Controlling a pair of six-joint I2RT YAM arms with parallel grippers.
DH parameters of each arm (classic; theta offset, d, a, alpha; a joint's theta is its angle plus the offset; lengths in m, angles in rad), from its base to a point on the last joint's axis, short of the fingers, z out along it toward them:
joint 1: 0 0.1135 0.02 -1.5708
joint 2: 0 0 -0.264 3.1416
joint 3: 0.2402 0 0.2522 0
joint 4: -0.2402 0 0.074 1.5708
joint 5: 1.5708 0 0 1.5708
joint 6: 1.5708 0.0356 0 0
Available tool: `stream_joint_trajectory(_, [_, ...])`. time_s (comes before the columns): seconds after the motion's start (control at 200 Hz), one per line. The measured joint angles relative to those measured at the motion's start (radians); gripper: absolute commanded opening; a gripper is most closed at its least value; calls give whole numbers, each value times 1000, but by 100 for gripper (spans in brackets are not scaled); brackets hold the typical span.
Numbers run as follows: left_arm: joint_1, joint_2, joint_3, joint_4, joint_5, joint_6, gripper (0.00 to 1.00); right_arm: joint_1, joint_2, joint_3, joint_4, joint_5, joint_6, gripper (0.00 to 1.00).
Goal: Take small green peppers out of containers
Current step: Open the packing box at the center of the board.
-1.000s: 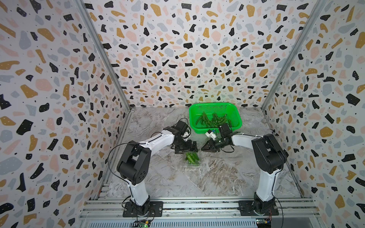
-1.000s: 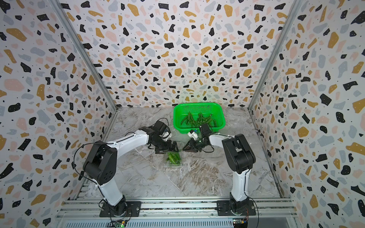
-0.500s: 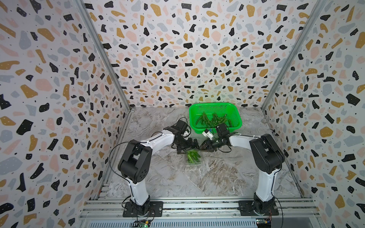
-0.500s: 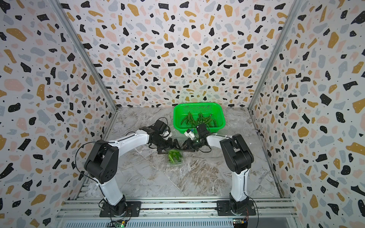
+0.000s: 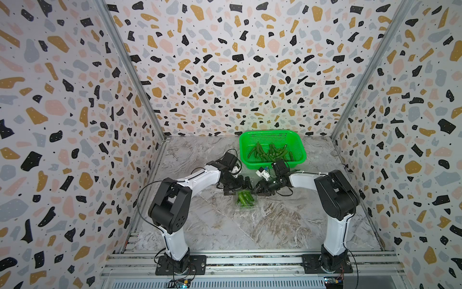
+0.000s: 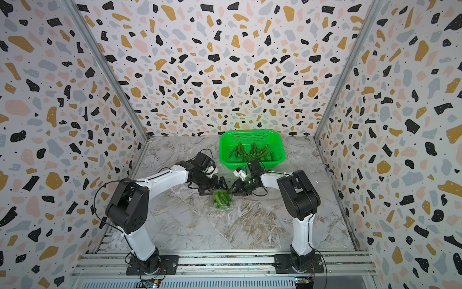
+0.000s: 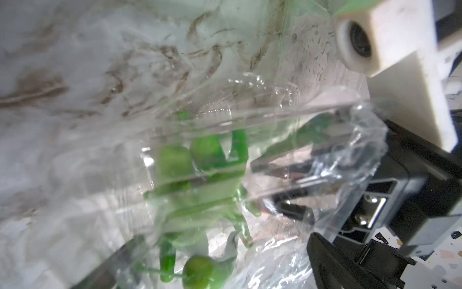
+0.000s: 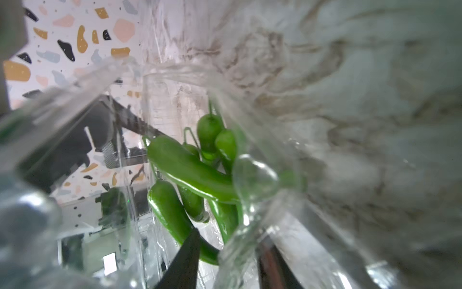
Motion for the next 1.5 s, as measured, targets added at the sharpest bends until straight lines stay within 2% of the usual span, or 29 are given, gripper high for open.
stream_joint_trajectory(0.14, [-9, -19, 0, -52, -67, 32, 99, 7, -21, -5, -48, 47, -13, 13])
stream_joint_trajectory(0.215, [-13, -37, 0, -76, -98, 43, 99, 10, -41, -8, -65, 66, -14, 10])
stream_joint_trajectory(0.446, [-17, -117, 14, -198, -271, 64, 99, 16, -65, 6, -144, 125, -14, 8])
stream_joint_trajectory(0.596, [-29, -192, 75, -290, -396, 73, 99, 17, -65, 31, -180, 146, 3, 6])
stream_joint_trajectory(0.781, [-116, -266, 109, -335, -423, 88, 99, 24, -65, 45, -201, 164, 49, 6])
stream_joint_trajectory(1.111, [-335, -169, 111, -333, -446, 48, 99, 69, -64, 89, -216, 183, 144, 6])
stream_joint_trajectory(1.347, [-371, -101, 111, -264, -513, 30, 99, 93, -51, 89, -208, 175, 192, 6])
stream_joint_trajectory(1.502, [-389, -93, 94, -209, -607, 30, 99, 95, -51, 89, -203, 170, 212, 6])
